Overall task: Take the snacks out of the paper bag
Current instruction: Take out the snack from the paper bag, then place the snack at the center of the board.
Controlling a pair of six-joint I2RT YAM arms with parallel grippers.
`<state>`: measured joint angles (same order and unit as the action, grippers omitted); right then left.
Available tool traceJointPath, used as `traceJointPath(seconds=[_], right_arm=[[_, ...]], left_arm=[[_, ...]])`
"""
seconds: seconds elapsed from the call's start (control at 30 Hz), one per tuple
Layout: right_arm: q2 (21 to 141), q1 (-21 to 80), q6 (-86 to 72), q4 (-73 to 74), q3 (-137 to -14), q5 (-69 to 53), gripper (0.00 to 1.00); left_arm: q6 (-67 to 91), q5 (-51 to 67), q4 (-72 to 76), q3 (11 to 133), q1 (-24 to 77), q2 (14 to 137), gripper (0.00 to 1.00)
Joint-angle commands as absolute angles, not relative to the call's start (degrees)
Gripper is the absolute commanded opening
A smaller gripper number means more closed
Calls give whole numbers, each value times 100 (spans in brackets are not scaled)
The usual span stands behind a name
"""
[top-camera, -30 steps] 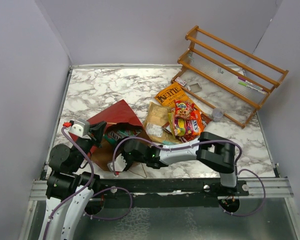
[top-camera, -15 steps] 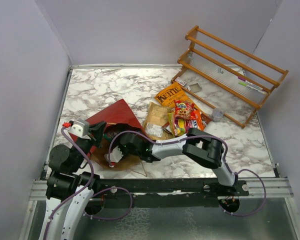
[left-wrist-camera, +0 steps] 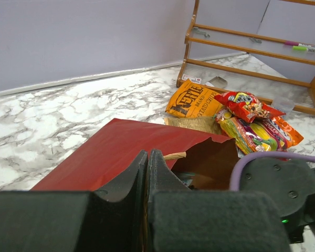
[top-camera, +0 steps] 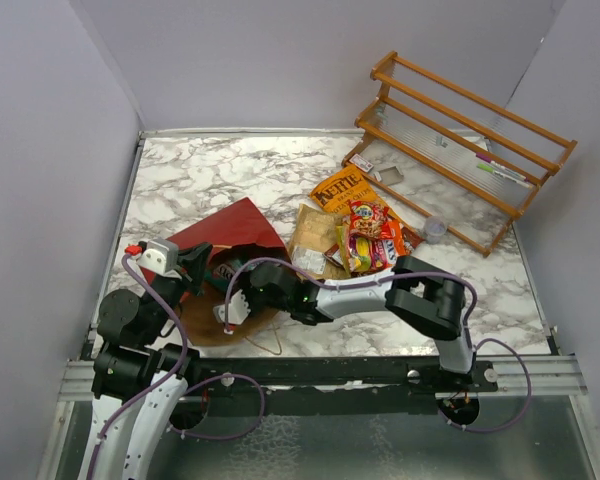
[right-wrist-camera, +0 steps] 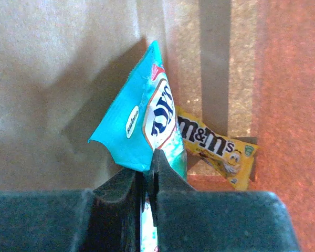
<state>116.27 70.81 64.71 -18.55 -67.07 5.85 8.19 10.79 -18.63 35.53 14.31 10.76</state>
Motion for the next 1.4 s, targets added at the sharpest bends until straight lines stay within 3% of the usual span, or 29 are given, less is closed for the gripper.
traceJointPath(seconds=[0.0, 0.53, 0.87, 1.0, 1.23, 1.37], right_arm=[[10817, 7084, 5881, -2476, -6432, 50, 2], [8452, 7084, 4138, -3818, -4447, -2122, 2], [6207, 6866, 3894, -4582, -3356, -2123, 2], [5578, 6604, 3974, -4768, -3013, -1473, 2], [5019, 6418, 4162, -6420, -2084, 1051, 2], [5026, 6070, 4077, -6423, -1990, 2227, 2]], left_arm=[[791, 914, -1859, 3524, 1380, 1028, 0], [800, 914, -1824, 3507, 1380, 1064, 0], [805, 914, -1771, 3481, 1378, 1094, 1], [810, 916, -1757, 3473, 1380, 1079, 1], [811, 905, -1761, 3463, 1380, 1039, 1], [811, 914, -1752, 3463, 1380, 1029, 1]])
